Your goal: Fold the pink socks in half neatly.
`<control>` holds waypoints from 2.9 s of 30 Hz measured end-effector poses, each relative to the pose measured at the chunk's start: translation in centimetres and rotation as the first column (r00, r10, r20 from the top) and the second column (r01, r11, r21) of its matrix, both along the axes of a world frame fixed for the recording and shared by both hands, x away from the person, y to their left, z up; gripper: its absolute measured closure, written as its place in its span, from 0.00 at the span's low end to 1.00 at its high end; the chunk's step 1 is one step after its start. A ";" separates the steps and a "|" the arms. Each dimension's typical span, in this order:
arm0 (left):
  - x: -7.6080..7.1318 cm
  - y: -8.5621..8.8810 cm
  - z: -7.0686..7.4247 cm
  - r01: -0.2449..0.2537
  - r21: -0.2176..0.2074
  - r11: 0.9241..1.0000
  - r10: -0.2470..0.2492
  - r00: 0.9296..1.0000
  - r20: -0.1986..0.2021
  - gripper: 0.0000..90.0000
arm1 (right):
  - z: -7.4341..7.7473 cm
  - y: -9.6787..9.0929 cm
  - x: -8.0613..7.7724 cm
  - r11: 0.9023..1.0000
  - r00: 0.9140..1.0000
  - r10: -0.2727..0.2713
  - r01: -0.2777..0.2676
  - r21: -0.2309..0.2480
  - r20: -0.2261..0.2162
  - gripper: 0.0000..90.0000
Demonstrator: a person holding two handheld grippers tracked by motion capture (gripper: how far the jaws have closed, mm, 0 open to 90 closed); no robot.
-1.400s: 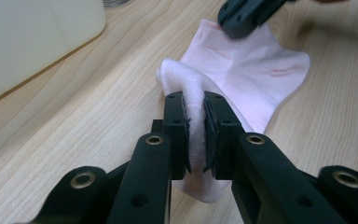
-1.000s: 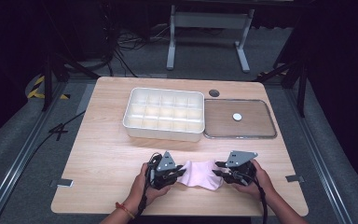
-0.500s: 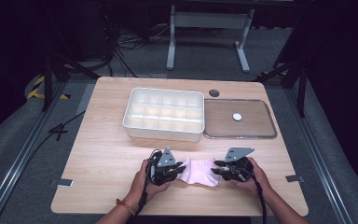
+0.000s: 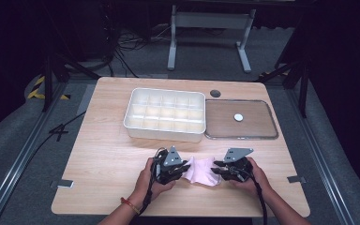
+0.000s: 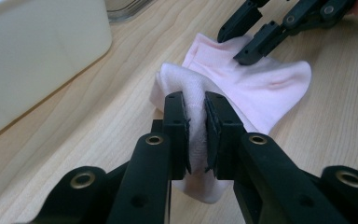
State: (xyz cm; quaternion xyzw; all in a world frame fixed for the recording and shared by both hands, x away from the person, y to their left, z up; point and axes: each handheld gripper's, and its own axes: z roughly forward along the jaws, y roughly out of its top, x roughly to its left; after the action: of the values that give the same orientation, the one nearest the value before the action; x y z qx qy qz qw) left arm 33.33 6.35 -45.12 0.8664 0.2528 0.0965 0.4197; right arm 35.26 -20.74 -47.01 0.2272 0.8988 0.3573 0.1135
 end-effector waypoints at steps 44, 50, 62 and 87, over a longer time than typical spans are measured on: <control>0.6 -4.1 -0.1 0.070 0.044 0.997 -0.070 0.998 0.002 0.88 | -0.1 -1.5 0.6 1.000 0.999 -0.019 0.020 0.009 -0.045 0.91; 0.6 -4.7 -0.1 0.086 0.061 0.994 -0.086 0.996 0.003 0.88 | -0.2 -1.6 0.5 1.000 0.999 -0.020 0.020 0.015 -0.045 0.91; 0.7 -6.0 -0.6 0.074 0.074 0.995 -0.073 0.997 -0.008 0.86 | -0.2 -1.6 0.5 1.000 0.999 -0.019 0.020 0.015 -0.046 0.91; 0.2 -3.1 2.5 0.060 -0.016 0.998 -0.060 0.998 0.034 0.76 | -0.2 -1.6 0.5 1.000 0.998 -0.024 0.024 0.017 -0.050 0.91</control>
State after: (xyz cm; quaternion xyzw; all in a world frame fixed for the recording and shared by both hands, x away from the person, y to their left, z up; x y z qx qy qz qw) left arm 33.57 3.22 -42.63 0.8683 0.2204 0.0962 0.4338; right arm 35.80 -22.30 -47.20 0.2478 0.8953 0.3582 0.0935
